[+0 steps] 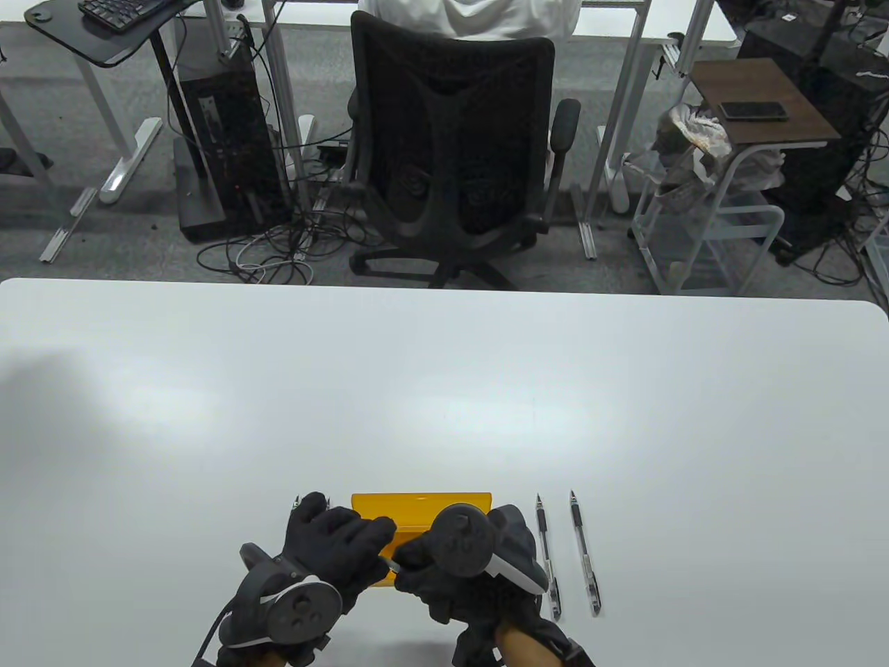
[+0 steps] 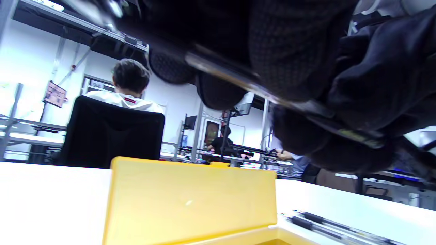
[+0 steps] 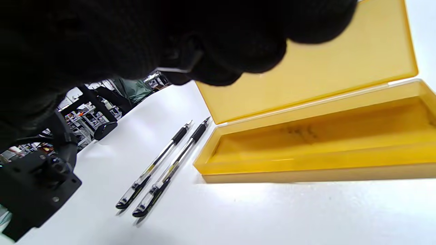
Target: Cap pen on the opposite end
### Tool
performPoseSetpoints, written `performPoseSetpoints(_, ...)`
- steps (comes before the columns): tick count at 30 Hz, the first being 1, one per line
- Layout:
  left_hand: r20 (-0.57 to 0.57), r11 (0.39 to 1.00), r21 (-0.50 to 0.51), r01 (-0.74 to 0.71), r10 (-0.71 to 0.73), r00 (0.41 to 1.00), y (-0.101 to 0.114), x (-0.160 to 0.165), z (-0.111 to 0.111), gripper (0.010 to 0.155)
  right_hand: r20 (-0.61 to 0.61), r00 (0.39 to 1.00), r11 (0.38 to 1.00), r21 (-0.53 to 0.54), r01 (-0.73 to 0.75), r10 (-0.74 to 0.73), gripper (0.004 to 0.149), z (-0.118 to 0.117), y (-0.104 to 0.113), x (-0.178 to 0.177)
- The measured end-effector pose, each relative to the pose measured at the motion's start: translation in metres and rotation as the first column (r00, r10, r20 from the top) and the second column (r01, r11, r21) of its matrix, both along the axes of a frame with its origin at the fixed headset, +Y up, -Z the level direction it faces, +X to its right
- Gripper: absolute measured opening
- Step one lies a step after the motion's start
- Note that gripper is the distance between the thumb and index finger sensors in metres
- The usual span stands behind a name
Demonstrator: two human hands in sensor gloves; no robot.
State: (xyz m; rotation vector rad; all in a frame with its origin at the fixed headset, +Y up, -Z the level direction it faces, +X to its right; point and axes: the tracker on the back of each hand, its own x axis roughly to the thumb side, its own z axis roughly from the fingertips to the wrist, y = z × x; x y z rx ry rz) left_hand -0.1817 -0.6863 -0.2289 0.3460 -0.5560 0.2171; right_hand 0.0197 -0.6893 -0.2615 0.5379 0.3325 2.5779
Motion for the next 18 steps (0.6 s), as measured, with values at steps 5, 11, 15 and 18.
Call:
performPoseSetpoints(5, -0.142, 0.995, -0.024, -0.093, 0.089, 0.986, 0.001, -0.03, -0.007, 0.067, 0.287, 0.953, 0.977, 0.159, -0.146, 0.096, 0.047, -0.004, 0.018, 0.03)
performPoseSetpoints(11, -0.179, 0.996, -0.065, -0.069, 0.056, 0.982, -0.005, -0.03, -0.012, 0.061, 0.525, 0.741, 0.89, -0.075, -0.449, 0.418, 0.05, -0.016, 0.007, 0.055)
performPoseSetpoints(15, -0.169, 0.997, -0.06, -0.046, 0.035, 0.985, -0.005, -0.027, -0.011, 0.061, 0.435, 0.66, 0.789, -0.292, -0.54, 0.612, 0.05, -0.025, -0.026, 0.057)
performPoseSetpoints(18, -0.181, 0.996, -0.061, -0.064, 0.052, 0.982, -0.006, -0.031, -0.012, 0.06, 0.352, 0.651, 0.738, -0.383, -0.556, 0.673, 0.05, -0.027, -0.042, 0.054)
